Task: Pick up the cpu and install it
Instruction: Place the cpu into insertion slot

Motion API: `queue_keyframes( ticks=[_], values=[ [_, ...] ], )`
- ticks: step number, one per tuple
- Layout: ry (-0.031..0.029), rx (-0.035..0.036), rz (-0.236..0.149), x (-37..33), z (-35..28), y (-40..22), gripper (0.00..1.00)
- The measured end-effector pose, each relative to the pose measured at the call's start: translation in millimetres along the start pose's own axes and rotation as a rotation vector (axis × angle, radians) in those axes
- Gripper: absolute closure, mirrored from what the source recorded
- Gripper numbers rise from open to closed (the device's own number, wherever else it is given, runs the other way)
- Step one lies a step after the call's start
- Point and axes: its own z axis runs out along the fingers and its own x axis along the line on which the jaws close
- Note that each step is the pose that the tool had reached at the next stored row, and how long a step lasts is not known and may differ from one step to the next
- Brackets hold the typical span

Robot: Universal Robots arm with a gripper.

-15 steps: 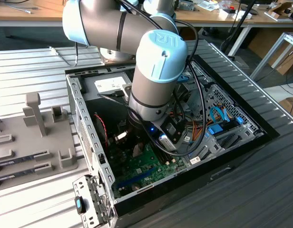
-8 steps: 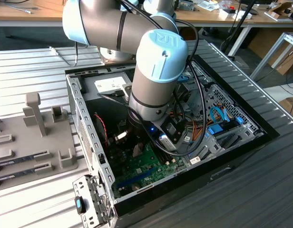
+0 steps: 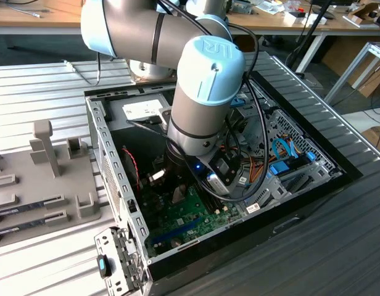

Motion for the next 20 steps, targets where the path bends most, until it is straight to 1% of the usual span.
queue_keyframes(
  ticks=[1, 5, 6, 13, 14, 15, 18, 20],
  values=[
    [0.0000, -0.0001, 0.000, 0.0, -0.7, 0.0, 0.62],
    [-0.0001, -0.0039, 0.000, 0.0, -1.0, 0.0, 0.62],
    [-0.0002, -0.0061, 0.000, 0.0, -1.0, 0.0, 0.62],
    [-0.0003, -0.0064, 0.000, -0.1, -0.9, 0.0, 0.62],
    [-0.0003, -0.0065, 0.000, -0.2, -0.9, 0.0, 0.60],
    [-0.0003, -0.0065, 0.000, -0.1, -0.9, 0.0, 0.48],
    [-0.0003, -0.0064, 0.000, -0.1, -0.7, -0.1, 0.48],
    [-0.0002, -0.0037, 0.000, -0.2, 1.4, -0.2, 0.48]
  ],
)
